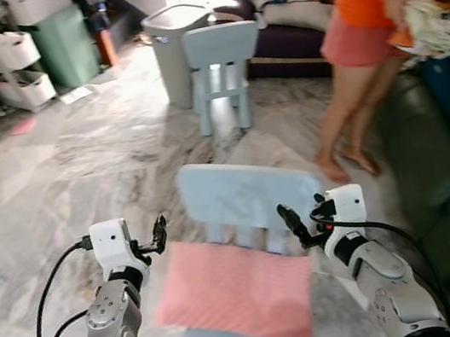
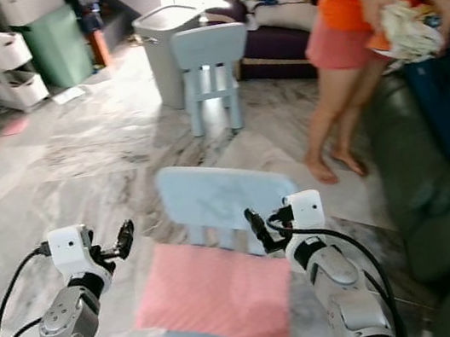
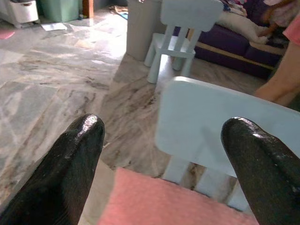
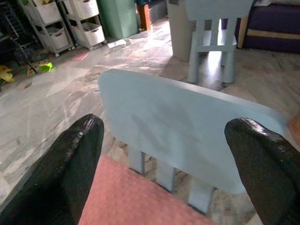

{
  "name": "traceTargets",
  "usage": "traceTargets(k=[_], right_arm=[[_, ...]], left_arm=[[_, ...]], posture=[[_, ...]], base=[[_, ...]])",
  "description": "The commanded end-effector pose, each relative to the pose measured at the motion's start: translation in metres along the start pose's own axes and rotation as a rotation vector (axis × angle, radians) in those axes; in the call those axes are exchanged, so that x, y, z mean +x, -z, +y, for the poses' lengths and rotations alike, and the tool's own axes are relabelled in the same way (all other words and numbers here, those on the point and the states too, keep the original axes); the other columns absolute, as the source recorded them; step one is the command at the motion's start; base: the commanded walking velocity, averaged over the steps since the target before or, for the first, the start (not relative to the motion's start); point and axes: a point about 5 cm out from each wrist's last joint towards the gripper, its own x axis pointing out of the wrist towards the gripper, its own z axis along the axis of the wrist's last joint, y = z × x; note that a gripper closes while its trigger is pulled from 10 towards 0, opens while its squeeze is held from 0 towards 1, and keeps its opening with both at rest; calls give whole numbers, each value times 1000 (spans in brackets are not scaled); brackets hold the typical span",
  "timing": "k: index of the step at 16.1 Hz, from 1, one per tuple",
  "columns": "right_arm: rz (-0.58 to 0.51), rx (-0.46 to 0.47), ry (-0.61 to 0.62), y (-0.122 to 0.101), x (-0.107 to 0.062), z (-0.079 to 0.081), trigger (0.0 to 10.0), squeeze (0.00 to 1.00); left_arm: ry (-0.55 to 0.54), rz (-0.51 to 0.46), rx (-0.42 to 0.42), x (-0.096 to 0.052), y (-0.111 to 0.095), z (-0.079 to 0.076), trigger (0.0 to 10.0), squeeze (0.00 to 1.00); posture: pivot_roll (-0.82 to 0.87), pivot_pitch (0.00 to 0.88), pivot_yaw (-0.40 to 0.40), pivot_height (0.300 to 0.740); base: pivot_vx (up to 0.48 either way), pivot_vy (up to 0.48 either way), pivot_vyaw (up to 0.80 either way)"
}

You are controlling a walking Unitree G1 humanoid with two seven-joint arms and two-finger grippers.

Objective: Move the pillow to the sofa

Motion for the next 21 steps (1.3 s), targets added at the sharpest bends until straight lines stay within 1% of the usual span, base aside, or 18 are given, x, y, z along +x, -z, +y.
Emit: traceTargets(k=[1,5,16,19,21], right_arm=[[-22,0,-9,-7,2,1,10000,0],[-25,1,-9,-7,3,2,10000,0],[-33,4,0,-11,5,2,10000,0],[-33,5,24,-12,4,-2,10000,0],[-32,12,35,-12,2,-5,10000,0]], left_arm=[[3,9,3,0,0,1,10000,0],[6,12,2,0,0,0,10000,0],[24,15,-10,3,-1,-4,10000,0],[0,28,11,5,2,0,10000,0],[-12,55,14,1,9,6,10000,0]], posture=[[-158,0,-10,740],[-158,0,-9,740],[-159,0,-11,740],[-162,0,-11,740],[-163,0,-13,740]], base=[[0,431,0],[0,382,0],[0,0,0],[0,0,0],[0,0,0]])
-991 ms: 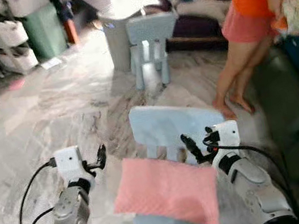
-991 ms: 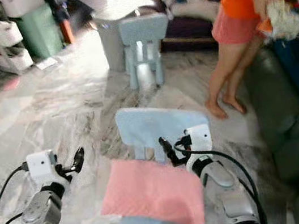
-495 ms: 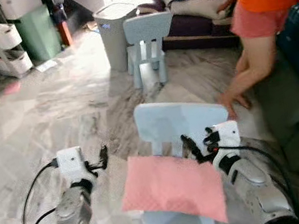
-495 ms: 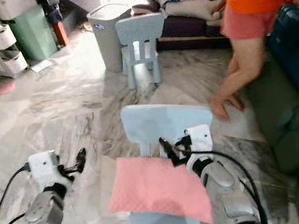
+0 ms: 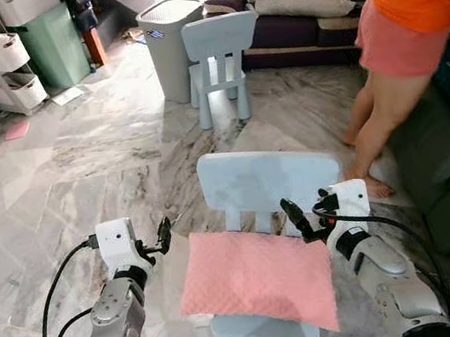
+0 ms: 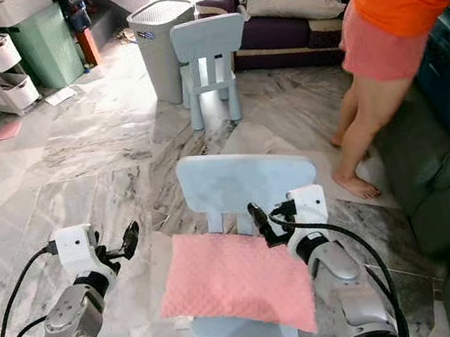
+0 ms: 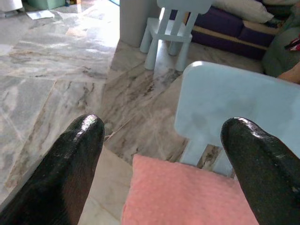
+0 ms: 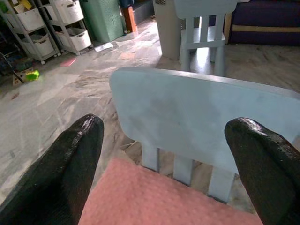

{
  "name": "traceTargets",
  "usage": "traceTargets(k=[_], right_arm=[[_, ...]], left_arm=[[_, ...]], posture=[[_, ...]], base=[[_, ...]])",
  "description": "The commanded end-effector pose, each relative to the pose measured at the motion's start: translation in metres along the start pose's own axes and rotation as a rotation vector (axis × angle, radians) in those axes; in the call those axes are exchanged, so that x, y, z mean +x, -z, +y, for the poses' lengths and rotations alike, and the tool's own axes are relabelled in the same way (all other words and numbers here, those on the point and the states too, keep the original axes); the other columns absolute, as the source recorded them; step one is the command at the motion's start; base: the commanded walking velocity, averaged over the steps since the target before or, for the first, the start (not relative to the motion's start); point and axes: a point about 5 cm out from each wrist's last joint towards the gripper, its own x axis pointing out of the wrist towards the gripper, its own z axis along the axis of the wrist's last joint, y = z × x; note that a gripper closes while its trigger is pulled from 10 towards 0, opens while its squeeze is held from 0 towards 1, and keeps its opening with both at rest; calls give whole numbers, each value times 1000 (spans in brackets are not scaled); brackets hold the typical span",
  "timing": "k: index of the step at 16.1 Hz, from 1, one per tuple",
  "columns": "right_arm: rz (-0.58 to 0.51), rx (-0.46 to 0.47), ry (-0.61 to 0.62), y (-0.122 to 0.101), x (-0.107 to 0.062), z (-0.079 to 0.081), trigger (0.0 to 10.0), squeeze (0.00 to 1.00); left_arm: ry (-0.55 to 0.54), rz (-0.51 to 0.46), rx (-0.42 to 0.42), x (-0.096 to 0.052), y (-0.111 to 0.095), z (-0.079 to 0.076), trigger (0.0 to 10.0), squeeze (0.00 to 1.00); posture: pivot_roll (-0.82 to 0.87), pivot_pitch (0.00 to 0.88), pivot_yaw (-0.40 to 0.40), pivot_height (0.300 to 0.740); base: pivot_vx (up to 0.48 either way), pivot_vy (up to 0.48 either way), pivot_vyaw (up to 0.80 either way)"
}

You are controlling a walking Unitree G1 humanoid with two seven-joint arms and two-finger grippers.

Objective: Move the pillow to the sofa

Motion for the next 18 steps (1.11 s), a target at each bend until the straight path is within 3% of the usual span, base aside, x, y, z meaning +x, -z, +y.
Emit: traceTargets(k=[1,13,18], right_arm=[[-15,5,14,-5,-2,-3,10000,0],[-1,4,27,-3,-3,-5,10000,0],[2,6,23,-3,-2,-5,10000,0]], left_arm=[[-26,36,14,-6,10,11,10000,0],[-12,46,32,-8,15,10,10000,0],[-10,45,35,-7,15,10,10000,0]], posture=[[-161,0,-13,740],[-165,0,-14,740],[-164,0,-15,695]], base=[[0,0,0],[0,0,0],[0,0,0]])
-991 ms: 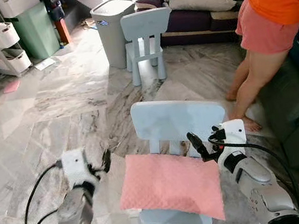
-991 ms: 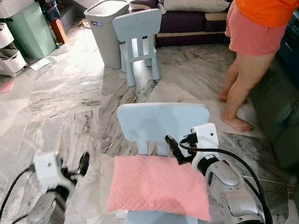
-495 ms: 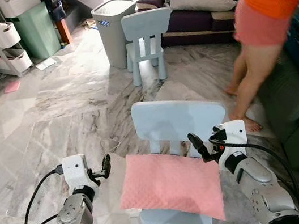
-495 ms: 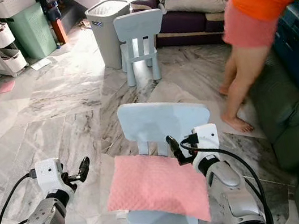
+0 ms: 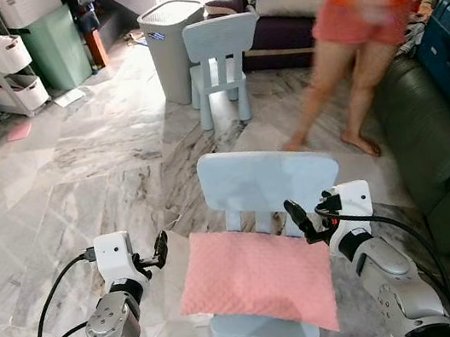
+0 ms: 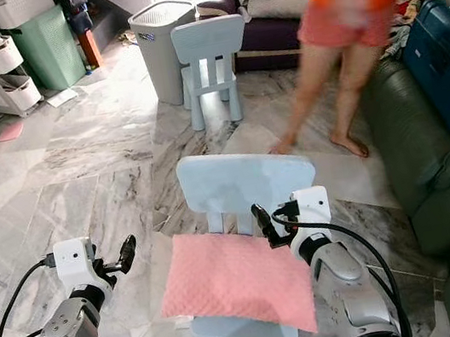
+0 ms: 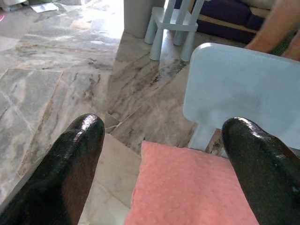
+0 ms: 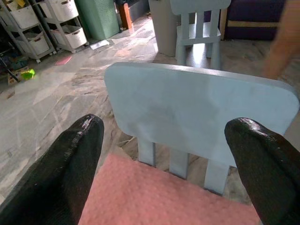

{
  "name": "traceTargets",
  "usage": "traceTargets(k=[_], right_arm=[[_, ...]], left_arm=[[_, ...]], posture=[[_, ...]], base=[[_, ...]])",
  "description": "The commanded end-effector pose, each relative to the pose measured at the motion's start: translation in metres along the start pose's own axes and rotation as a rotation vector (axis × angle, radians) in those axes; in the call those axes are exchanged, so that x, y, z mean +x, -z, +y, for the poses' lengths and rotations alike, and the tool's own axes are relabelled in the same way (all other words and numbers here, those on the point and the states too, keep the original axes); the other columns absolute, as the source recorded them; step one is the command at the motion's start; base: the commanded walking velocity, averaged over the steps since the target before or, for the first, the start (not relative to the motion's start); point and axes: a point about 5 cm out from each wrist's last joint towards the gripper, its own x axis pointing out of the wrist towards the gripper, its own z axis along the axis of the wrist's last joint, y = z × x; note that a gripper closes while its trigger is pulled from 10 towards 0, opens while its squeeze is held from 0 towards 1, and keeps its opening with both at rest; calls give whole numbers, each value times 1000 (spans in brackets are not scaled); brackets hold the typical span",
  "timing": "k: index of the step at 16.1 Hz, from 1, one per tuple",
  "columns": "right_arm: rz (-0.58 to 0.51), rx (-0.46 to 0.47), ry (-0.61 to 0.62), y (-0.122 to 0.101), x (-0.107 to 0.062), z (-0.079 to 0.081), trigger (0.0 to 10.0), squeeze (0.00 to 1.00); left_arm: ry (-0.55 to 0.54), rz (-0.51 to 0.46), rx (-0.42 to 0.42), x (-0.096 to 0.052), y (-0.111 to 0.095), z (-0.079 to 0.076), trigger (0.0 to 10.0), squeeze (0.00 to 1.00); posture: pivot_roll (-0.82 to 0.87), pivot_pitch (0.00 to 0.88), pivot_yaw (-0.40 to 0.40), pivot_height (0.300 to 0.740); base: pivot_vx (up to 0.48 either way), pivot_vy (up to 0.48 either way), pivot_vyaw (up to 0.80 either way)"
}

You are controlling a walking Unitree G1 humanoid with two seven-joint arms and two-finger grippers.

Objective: Move the pillow to the sofa

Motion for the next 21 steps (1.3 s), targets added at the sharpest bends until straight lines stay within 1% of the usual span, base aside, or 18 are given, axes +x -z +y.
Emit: traceTargets(k=[1,5,10,12,16,21], right_arm=[[-14,2,0,-5,0,-1,10000,0],[-11,7,0,-4,-1,0,10000,0],[-9,8,0,-3,-1,0,10000,0],[-10,8,0,-3,-1,0,10000,0],[-5,10,-7,-2,0,3,10000,0],[-6,8,-8,-2,1,3,10000,0]], left_arm=[[-2,10,19,0,1,2,10000,0],[-1,9,21,0,1,1,10000,0],[-2,11,21,0,1,1,10000,0],[-3,11,22,0,1,1,10000,0],[-9,8,26,-1,1,1,10000,0],[-13,9,30,-1,2,2,10000,0]], posture=[[-164,0,-15,685],[-164,0,-15,650],[-165,0,-16,586],[-165,0,-16,567],[-164,0,-17,515],[-162,0,-18,483]], base=[[0,0,0],[0,0,0],[0,0,0],[0,0,0],[0,0,0],[0,0,0]])
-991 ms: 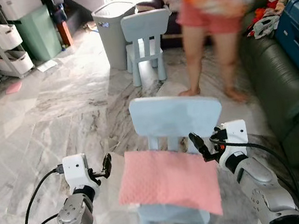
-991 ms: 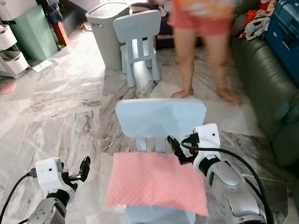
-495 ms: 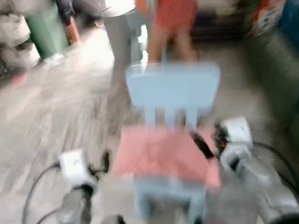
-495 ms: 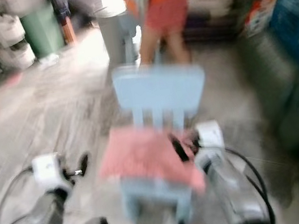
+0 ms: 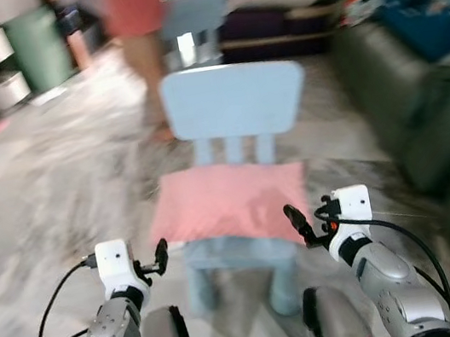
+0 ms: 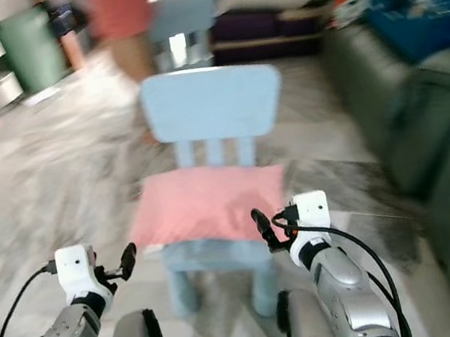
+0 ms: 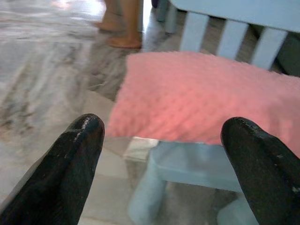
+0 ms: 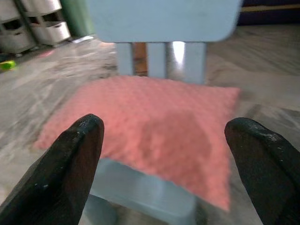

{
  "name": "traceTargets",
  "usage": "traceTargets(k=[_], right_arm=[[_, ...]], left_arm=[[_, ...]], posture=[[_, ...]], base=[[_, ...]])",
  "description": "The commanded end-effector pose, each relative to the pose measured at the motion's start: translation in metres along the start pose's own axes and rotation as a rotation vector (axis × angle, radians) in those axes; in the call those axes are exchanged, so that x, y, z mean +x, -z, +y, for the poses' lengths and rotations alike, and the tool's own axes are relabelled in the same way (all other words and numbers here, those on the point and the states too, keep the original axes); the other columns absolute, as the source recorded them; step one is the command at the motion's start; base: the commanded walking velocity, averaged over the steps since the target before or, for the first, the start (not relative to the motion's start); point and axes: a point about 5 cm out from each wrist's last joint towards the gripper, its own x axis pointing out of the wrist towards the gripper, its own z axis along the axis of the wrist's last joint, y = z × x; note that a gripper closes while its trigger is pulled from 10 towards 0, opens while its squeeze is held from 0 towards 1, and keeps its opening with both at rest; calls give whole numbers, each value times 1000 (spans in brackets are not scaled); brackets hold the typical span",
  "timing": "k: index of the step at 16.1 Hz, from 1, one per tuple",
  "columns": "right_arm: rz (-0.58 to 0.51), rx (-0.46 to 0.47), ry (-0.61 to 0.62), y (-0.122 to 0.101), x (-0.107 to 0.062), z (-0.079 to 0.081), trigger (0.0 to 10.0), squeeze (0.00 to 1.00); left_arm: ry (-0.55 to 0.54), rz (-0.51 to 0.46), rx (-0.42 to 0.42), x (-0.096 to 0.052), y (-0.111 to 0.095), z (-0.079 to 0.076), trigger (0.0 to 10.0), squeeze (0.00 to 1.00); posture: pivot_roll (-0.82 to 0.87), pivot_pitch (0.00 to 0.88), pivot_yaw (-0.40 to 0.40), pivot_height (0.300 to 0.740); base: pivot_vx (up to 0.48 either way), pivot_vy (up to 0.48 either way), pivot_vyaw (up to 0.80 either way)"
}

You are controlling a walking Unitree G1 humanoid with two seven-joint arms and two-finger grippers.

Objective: Move the pillow to the sofa

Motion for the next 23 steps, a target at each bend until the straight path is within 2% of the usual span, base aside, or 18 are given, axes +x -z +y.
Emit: traceTargets(k=[1,6,14,15,17,19,21,23], right_arm=[[-23,-11,-6,-7,3,0,10000,0],[-29,-15,-15,-8,4,3,10000,0],[-40,-21,-18,-12,6,4,10000,0],[-55,-25,-12,-18,7,2,10000,0],[-71,-30,-9,-23,9,0,10000,0],[-151,-51,-16,-52,17,-3,10000,0],[-190,-51,-47,-69,24,2,10000,0],[-186,-71,-85,-71,30,9,10000,0]], left_arm=[[5,-21,23,2,-6,-2,10000,0],[-48,-72,63,5,-17,4,10000,0],[-97,-140,108,10,-35,14,10000,0],[-122,-190,136,13,-46,20,10000,0],[-138,-207,131,14,-51,24,10000,0],[-202,-246,100,22,-72,39,10000,0],[-220,-255,80,29,-82,45,10000,0],[-251,-251,32,36,-90,48,10000,0]], posture=[[-162,0,-18,475],[-160,0,-19,438],[-160,0,-24,403],[-162,0,-24,403],[-163,0,-24,403],[-167,0,-26,403],[-168,24,-31,403],[-159,57,-41,403]], base=[[0,0,0],[0,0,0],[0,0,0],[0,0,0],[0,0,0],[0,0,0],[0,0,0],[0,0,0]])
